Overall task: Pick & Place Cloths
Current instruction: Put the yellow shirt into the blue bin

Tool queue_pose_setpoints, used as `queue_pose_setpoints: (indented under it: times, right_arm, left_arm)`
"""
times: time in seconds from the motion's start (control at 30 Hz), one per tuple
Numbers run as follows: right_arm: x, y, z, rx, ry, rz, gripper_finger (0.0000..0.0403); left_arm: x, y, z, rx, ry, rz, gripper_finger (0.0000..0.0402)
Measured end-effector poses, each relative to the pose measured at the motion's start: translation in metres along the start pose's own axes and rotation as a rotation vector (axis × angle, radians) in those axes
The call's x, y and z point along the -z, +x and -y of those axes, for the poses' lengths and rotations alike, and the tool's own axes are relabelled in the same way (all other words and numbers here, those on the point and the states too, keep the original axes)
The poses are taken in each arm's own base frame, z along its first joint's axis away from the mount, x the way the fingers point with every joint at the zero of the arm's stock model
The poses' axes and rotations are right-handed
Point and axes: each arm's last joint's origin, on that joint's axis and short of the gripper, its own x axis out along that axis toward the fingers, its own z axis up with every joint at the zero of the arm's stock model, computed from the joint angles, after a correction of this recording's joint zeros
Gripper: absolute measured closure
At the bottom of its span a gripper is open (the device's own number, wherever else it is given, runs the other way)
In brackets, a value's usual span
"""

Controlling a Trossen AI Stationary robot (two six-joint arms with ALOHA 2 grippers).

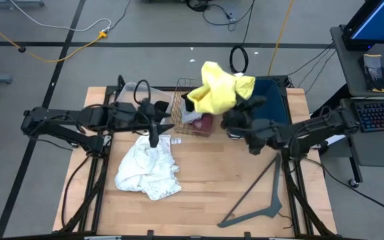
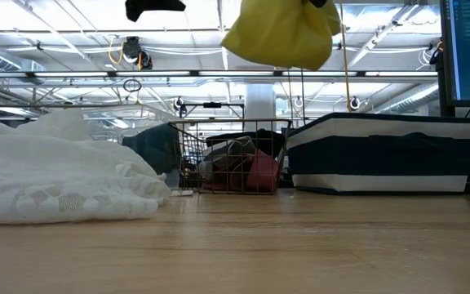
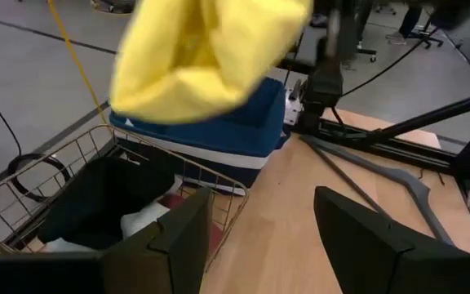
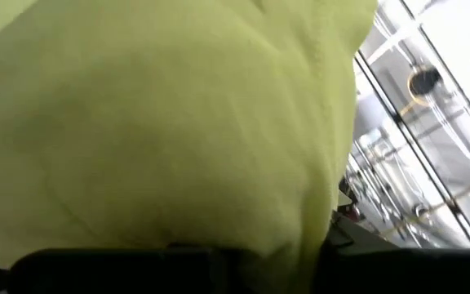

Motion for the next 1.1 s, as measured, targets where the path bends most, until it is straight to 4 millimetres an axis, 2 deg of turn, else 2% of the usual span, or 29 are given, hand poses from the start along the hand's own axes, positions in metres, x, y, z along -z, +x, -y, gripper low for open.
queue_pose_setpoints:
  times: [0.4,0.6,0.83,1.1]
  right_arm:
    - [0.019,0.040,0.039,0.136,0.116,-0.150,0.0349]
    - [0.048,0.055,0.045,0.236,0.198,-0.261,0.0349]
    - [0.093,0.055,0.042,0.314,0.246,-0.338,0.0349]
    - [0.112,0.048,0.038,0.333,0.361,-0.320,0.0349]
  left_arm:
    - [0.005,-0.003,0.013,0.047,0.024,-0.022,0.0183]
    - [0.006,-0.005,0.019,0.051,0.037,-0.020,0.0183]
    - [0.007,-0.007,0.023,0.026,0.038,-0.010,0.0183]
    - [0.008,-0.004,0.023,0.013,0.036,-0.013,0.0183]
